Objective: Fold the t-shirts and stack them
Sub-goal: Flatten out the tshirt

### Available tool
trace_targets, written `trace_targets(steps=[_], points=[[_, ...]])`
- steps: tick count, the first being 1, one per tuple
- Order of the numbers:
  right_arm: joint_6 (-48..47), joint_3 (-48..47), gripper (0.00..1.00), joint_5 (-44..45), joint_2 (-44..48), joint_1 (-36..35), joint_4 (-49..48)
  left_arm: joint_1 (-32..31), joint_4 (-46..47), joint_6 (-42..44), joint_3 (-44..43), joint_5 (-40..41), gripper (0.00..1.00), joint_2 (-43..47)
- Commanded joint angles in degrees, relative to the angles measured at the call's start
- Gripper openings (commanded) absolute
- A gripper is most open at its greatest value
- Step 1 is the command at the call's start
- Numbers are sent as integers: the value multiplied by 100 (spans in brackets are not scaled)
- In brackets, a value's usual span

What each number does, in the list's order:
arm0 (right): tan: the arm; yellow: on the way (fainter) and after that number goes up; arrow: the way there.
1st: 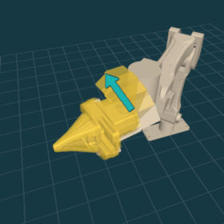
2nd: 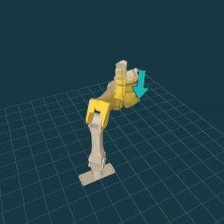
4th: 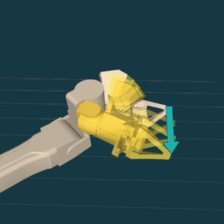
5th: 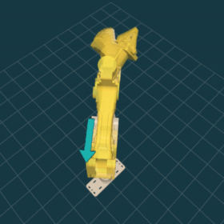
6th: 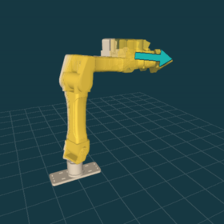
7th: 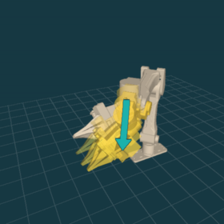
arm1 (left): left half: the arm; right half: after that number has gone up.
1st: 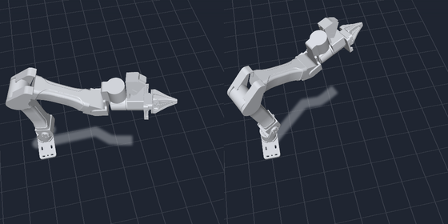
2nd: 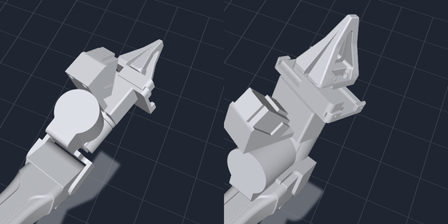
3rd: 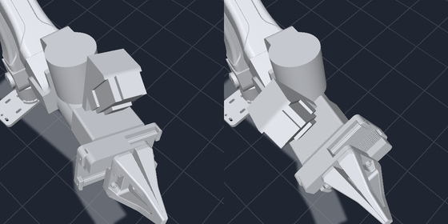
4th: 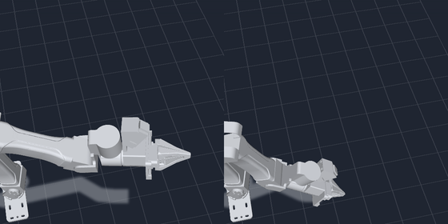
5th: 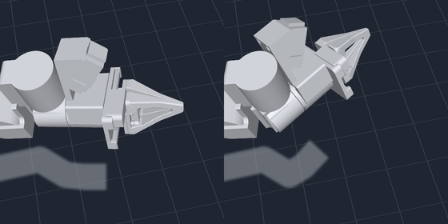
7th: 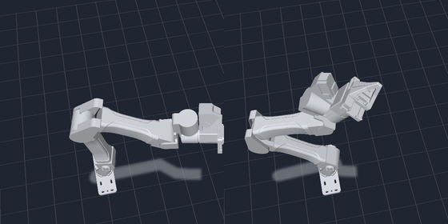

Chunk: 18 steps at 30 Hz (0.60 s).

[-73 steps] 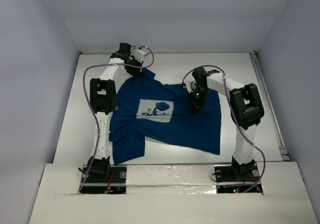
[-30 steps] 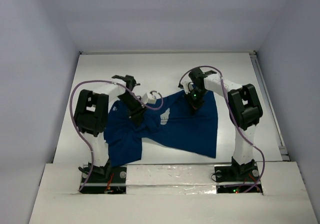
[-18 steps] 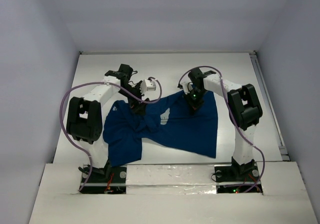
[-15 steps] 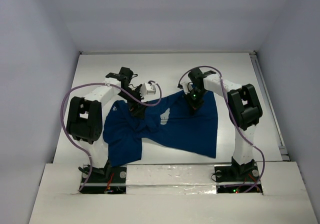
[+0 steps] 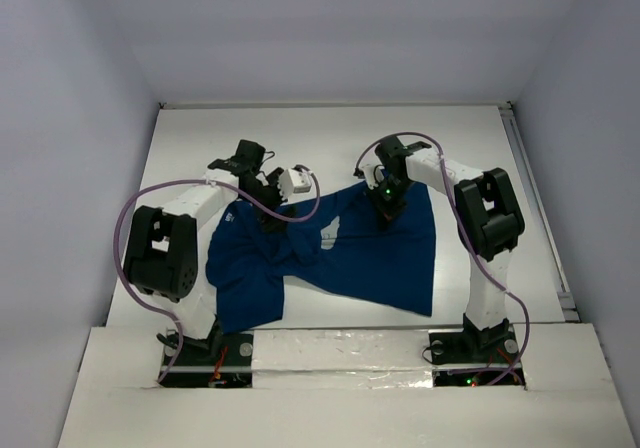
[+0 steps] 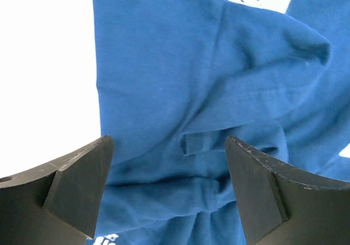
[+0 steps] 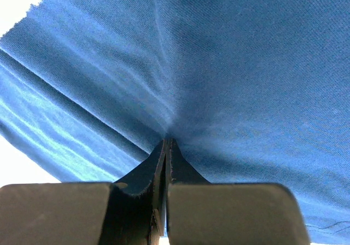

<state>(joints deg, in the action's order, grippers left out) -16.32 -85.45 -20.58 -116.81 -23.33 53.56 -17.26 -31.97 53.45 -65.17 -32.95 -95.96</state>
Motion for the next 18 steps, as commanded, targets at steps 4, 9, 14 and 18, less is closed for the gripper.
trace_targets(steps=[4, 9, 14, 18], points=[[-47, -77, 0, -122, 317, -57, -21, -6, 165, 42, 31, -106, 78, 105], [-56, -103, 0, -139, 308, -57, -12, -59, -20, 192, 30, -186, 72, 8], [-56, -112, 0, -148, 326, -57, -4, -59, -397, 411, -101, -300, 68, -221], [-65, -112, 0, -157, 317, -57, 5, -59, -442, 482, -102, -353, 71, -318]])
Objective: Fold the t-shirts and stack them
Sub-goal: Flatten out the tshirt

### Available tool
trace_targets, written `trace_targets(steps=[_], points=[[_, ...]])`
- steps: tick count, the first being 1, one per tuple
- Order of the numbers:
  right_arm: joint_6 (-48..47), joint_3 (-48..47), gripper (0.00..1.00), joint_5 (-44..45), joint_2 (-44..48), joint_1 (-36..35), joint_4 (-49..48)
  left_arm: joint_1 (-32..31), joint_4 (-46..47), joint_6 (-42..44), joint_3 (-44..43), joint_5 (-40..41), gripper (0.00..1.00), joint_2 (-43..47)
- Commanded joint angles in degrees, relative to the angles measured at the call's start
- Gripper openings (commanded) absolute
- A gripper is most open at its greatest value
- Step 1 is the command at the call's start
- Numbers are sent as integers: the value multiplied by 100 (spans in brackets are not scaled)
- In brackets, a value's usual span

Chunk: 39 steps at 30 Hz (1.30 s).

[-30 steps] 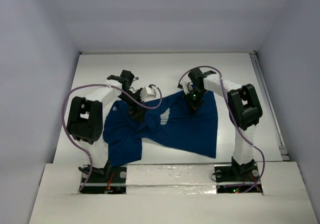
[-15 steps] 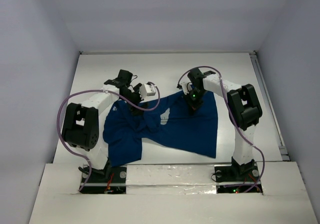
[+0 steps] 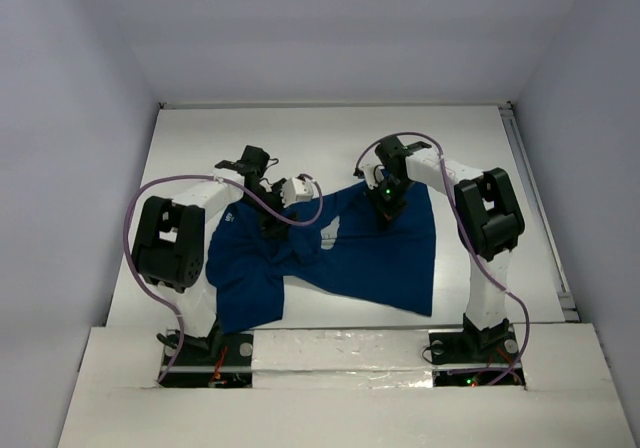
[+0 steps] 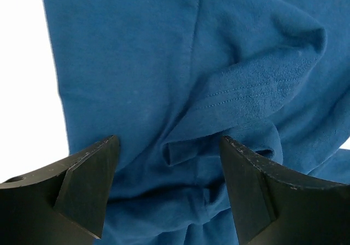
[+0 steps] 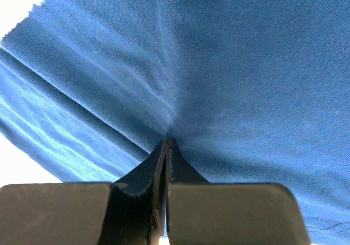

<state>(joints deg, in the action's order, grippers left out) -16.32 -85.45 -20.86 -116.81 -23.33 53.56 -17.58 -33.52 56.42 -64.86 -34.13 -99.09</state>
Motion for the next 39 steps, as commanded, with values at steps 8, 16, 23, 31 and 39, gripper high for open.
trace_targets(steps=[8, 16, 23, 31, 39], points=[[-82, -104, 0, -173, 326, -57, 5, -26, 117, -52, -106, -155, 57, -111], [-91, -86, 0, -164, 344, -57, 5, -26, -5, -35, -211, -384, 26, -172], [-100, -121, 0, -155, 308, -57, 23, -26, -156, 115, -255, -446, 3, -146], [-109, -51, 0, -93, 317, -57, -12, 27, 21, -184, -641, 152, 0, -295], [-109, -51, 0, -93, 326, -57, -21, 141, 223, -421, -1116, 739, 0, -383]])
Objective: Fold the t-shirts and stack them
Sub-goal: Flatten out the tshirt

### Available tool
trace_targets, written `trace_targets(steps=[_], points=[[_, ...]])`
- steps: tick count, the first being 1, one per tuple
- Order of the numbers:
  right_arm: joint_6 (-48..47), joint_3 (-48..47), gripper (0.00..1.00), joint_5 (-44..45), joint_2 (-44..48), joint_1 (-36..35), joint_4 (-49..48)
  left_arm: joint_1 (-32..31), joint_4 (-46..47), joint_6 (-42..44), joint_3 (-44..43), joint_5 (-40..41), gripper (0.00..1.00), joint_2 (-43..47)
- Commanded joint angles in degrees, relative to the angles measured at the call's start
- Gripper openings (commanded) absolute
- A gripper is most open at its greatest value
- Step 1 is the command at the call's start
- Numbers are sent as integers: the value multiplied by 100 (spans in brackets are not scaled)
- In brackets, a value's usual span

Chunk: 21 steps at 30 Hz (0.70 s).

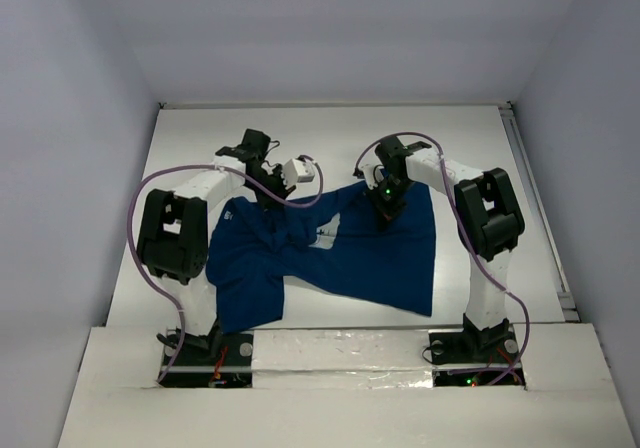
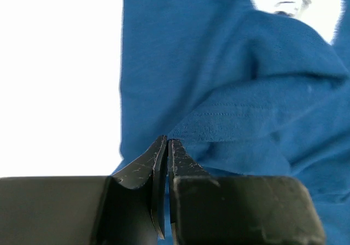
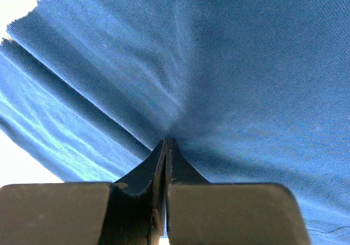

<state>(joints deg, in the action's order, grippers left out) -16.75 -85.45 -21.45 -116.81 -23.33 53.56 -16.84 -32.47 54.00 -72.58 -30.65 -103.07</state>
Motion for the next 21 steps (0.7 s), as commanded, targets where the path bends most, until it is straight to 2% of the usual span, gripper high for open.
trace_targets(steps=[1, 9, 17, 21], points=[[-65, -51, 0, -34, 326, -57, -21, 128, 127, -214, -441, 463, 0, -90], [-30, -24, 0, 150, 265, -57, -91, 479, 83, -451, -1680, 999, 0, -617], [-3, -33, 0, 89, 317, -57, -91, 594, 109, -785, -3374, 1457, 0, -1891], [-3, -33, 0, 53, 326, -57, -83, 594, 407, -1066, -4184, 1807, 0, -2550]])
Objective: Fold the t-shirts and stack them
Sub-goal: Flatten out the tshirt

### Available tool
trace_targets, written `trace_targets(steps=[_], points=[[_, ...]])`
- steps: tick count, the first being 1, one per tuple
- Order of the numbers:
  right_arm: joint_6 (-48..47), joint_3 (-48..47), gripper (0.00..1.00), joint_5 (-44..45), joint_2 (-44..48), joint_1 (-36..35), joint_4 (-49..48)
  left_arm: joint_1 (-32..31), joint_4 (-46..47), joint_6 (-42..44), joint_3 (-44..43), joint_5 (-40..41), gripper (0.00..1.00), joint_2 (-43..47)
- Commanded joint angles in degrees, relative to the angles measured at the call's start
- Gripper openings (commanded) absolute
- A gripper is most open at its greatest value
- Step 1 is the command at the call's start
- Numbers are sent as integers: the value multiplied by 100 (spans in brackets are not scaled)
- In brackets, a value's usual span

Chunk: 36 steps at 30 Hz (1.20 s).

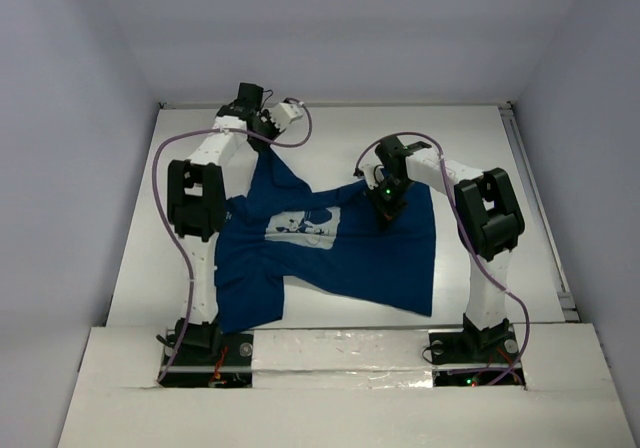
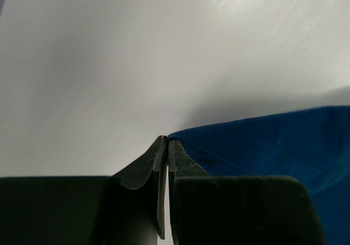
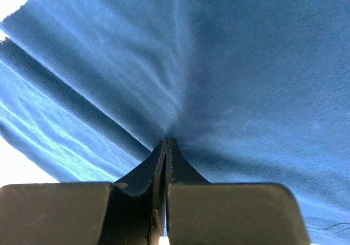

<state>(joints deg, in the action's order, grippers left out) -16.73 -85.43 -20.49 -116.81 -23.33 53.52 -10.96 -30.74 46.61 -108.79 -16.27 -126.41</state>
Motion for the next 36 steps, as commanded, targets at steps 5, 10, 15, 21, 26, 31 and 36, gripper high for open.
trace_targets(steps=[5, 10, 15, 21, 26, 31, 36], points=[[12, -44, 0, -34, 326, -57, -104, 6, 560, -574, -1774, 1046, 0, -1192], [12, -70, 0, -69, 317, -57, -113, 6, 1280, -767, -2339, 2196, 0, -1816], [38, -79, 0, -60, 361, -57, -148, 6, 1992, -1004, -2681, 2681, 0, -2054], [56, -79, 0, -69, 396, -57, -166, 6, 2809, -1058, -3016, 3121, 0, -2204], [73, -114, 0, -60, 405, -57, -166, -160, 3284, -461, -3403, 3411, 0, -2537], [65, -132, 0, -16, 388, -57, -175, -293, 3794, -38, -3368, 3491, 0, -2748], [91, -150, 0, 36, 387, -57, -192, -397, 4207, 549, -3508, 3622, 0, -3064]])
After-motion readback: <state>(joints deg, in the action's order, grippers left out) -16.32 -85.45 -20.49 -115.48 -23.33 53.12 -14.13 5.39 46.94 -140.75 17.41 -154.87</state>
